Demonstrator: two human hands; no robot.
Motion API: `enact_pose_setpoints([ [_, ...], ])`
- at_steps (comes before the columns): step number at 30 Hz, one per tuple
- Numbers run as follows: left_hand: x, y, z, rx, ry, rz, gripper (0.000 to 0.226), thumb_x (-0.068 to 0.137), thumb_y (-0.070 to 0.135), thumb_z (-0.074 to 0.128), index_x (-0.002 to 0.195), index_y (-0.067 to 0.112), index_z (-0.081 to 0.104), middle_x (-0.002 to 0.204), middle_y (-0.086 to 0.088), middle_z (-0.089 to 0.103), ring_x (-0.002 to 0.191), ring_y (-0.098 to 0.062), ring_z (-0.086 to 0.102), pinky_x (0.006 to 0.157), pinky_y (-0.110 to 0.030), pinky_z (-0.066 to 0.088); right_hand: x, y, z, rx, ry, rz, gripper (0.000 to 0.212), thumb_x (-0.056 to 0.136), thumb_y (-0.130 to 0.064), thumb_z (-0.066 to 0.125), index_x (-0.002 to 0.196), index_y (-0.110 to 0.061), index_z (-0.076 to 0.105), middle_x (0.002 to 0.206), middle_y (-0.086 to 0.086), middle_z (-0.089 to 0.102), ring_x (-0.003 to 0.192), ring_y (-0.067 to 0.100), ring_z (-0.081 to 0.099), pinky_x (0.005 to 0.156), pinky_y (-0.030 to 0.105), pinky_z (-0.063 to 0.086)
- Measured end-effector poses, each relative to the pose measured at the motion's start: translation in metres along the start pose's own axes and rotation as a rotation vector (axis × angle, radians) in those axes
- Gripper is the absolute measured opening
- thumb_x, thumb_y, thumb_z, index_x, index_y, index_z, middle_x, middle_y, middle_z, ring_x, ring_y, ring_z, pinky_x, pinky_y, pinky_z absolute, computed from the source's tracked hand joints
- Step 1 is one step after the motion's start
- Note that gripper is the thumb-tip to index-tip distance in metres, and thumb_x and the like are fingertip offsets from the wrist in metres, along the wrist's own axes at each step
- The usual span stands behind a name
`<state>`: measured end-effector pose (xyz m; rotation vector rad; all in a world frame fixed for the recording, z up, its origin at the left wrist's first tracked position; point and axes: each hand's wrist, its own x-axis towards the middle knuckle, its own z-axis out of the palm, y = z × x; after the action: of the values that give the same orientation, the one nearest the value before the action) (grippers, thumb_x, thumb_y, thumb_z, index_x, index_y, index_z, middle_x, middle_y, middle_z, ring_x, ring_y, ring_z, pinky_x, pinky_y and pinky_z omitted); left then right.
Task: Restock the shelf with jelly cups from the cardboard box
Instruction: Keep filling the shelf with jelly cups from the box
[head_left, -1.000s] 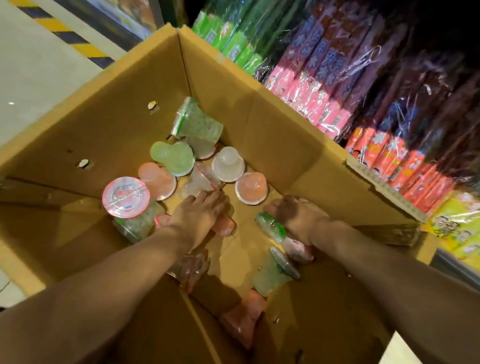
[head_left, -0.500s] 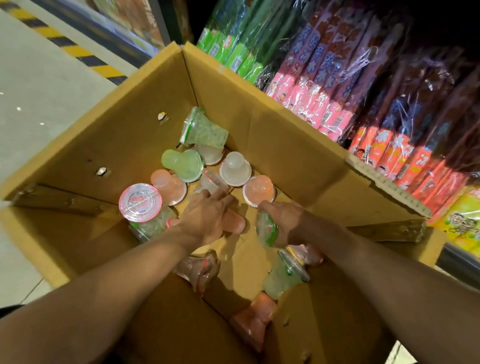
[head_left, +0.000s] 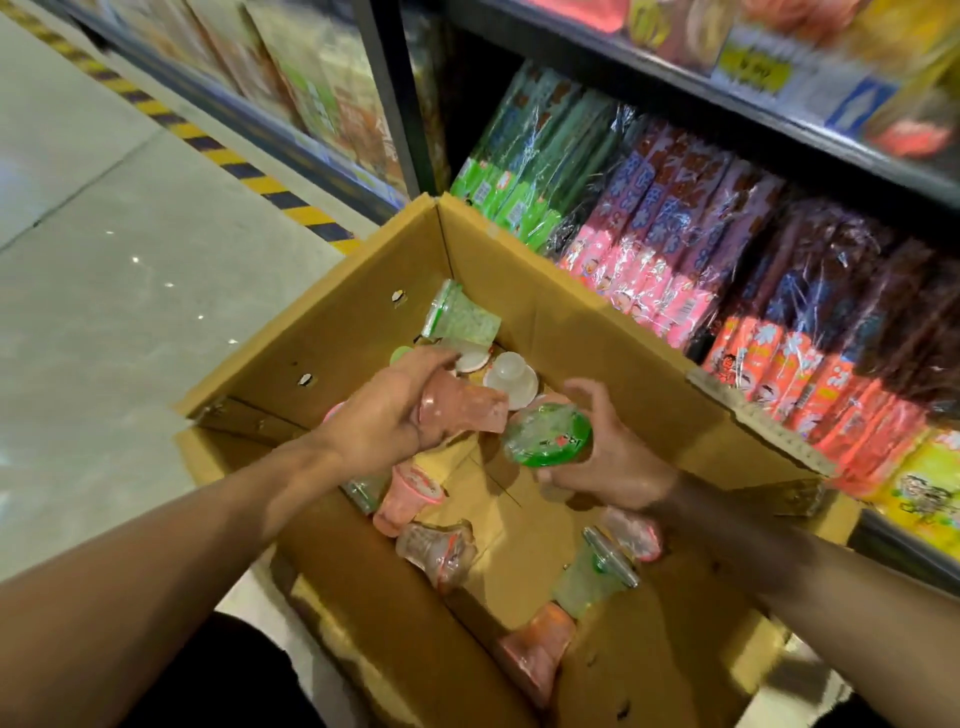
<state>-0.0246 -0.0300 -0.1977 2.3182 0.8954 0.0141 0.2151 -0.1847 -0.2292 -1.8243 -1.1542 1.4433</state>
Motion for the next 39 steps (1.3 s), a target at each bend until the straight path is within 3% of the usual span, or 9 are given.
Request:
enact_pose_setpoints([
  [7,-0.045,0.076,-0.107,-0.167,0.075,-0.035,0.083,0.071,0.017,0.087,0.143,0.021,0.046,0.131,0.009,0.053,0.118,-0.001,0.052,0.1,-0.018,0.043,-0.078,-0.108,-0.021,0.05,0.125,-0.05,0.098,0.068,-0.033,0.088,0.134,-0.059,0.02,0.122,-0.014,0.056,0.109,0.015,0.062,0.095,0.039,0.054],
  [9,-0.062,0.111,-0.149,-0.184,0.098,-0.052,0.086,0.068,0.014,0.088,0.143,0.021,0.046,0.131,0.009,0.054,0.116,0.002,0.053,0.098,-0.015,0.043,-0.108,-0.15,-0.031,0.078,0.128,-0.062,0.097,0.072,-0.029,0.087,0.138,-0.054,0.02,0.122,-0.017,0.053,0.109,0.014,0.062,0.093,0.032,0.053],
  [12,-0.092,0.173,-0.221,-0.219,0.118,-0.044,0.086,0.067,0.018,0.088,0.142,0.019,0.047,0.133,0.007,0.053,0.119,-0.002,0.053,0.094,-0.015,0.045,-0.163,-0.221,-0.049,0.162,0.157,-0.08,0.097,0.076,-0.017,0.086,0.143,-0.045,0.022,0.123,-0.02,0.049,0.091,-0.011,0.062,0.074,0.008,0.048],
  [14,-0.113,0.217,-0.275,-0.239,0.121,-0.04,0.088,0.065,0.021,0.088,0.142,0.023,0.045,0.13,0.012,0.052,0.119,0.002,0.051,0.093,-0.014,0.046,-0.204,-0.273,-0.065,0.215,0.166,-0.087,0.099,0.076,-0.011,0.085,0.145,-0.044,0.022,0.124,-0.022,0.047,0.079,-0.014,0.063,0.069,0.008,0.05],
  [18,-0.154,0.305,-0.384,-0.279,0.113,-0.04,0.096,0.067,0.01,0.087,0.148,0.026,0.039,0.128,0.018,0.052,0.115,0.015,0.049,0.09,-0.01,0.047,-0.292,-0.383,-0.097,0.205,0.219,-0.115,0.101,0.074,-0.019,0.089,0.14,-0.056,0.023,0.135,-0.02,0.046,0.115,0.005,0.061,0.097,0.028,0.054],
  [23,-0.197,0.398,-0.489,-0.285,0.099,0.072,0.093,0.069,0.001,0.086,0.146,0.024,0.038,0.124,0.017,0.055,0.107,0.012,0.058,0.082,-0.006,0.045,-0.39,-0.5,-0.129,0.235,0.354,-0.169,0.103,0.069,-0.032,0.089,0.144,-0.054,0.023,0.111,-0.058,0.038,0.112,0.004,0.061,0.083,0.023,0.057],
  [28,-0.219,0.474,-0.561,-0.198,0.13,0.237,0.089,0.073,0.017,0.086,0.149,0.027,0.038,0.137,0.019,0.051,0.123,0.005,0.053,0.096,-0.018,0.048,-0.462,-0.572,-0.159,0.203,0.476,-0.245,0.099,0.062,-0.04,0.092,0.136,-0.054,0.029,0.114,-0.046,0.047,0.104,-0.004,0.063,0.087,0.024,0.056],
  [32,-0.228,0.536,-0.596,-0.107,0.212,0.379,0.077,0.073,0.027,0.079,0.141,0.034,0.044,0.136,0.019,0.049,0.126,0.001,0.05,0.103,-0.023,0.045,-0.514,-0.603,-0.189,0.21,0.579,-0.337,0.083,0.069,-0.006,0.089,0.127,-0.039,0.04,0.11,-0.019,0.061,0.096,-0.009,0.064,0.082,0.016,0.053],
  [39,-0.242,0.649,-0.621,0.055,0.32,0.497,0.079,0.077,0.022,0.081,0.144,0.035,0.041,0.141,0.022,0.044,0.134,0.0,0.041,0.108,-0.023,0.036,-0.607,-0.628,-0.258,0.103,0.711,-0.485,0.078,0.068,-0.037,0.088,0.125,-0.051,0.036,0.117,-0.026,0.052,0.103,-0.001,0.06,0.087,0.026,0.053],
])
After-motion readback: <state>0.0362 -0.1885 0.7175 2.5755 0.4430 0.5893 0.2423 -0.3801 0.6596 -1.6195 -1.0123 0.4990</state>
